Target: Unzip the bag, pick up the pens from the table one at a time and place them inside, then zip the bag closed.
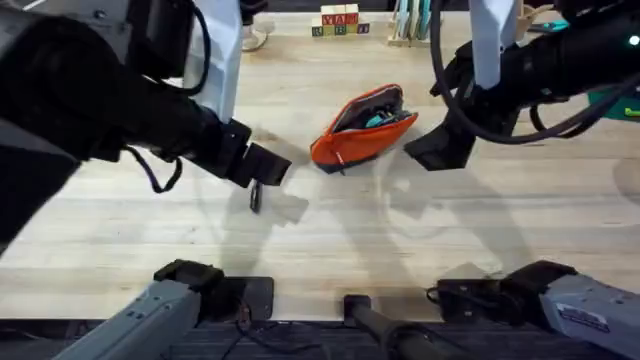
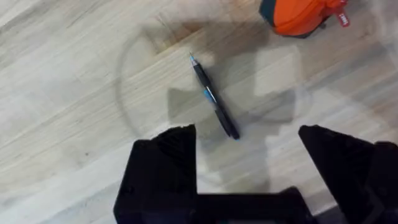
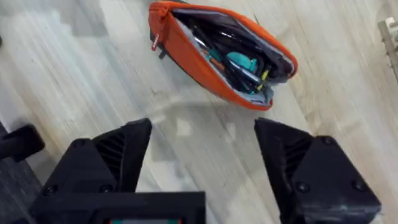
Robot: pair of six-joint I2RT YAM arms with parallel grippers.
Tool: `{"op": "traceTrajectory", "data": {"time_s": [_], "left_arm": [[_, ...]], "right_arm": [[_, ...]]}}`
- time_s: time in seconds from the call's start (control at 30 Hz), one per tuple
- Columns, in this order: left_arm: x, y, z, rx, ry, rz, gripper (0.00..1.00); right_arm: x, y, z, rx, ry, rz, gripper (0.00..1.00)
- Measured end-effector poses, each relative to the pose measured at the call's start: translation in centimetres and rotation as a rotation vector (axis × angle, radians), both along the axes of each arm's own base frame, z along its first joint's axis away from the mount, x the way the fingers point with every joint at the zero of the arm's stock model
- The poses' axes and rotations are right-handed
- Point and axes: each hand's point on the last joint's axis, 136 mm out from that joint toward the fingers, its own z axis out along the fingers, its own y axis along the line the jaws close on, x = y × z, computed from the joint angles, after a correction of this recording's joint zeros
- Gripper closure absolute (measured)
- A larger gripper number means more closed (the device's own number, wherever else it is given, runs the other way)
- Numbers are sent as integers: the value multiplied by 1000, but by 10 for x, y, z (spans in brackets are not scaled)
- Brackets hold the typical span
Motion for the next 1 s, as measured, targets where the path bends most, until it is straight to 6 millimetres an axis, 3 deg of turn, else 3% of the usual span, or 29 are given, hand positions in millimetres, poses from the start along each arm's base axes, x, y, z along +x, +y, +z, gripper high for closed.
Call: {"op": "traceTrajectory", "data": {"time_s": [0.73,1.0], "left_arm": [[37,1,-89,94,159,-13,7],[51,-1,-108,101,174,-28,8]], "right_arm": [[0,0,0,0,0,0,4],[0,0,0,0,0,0,4]]}}
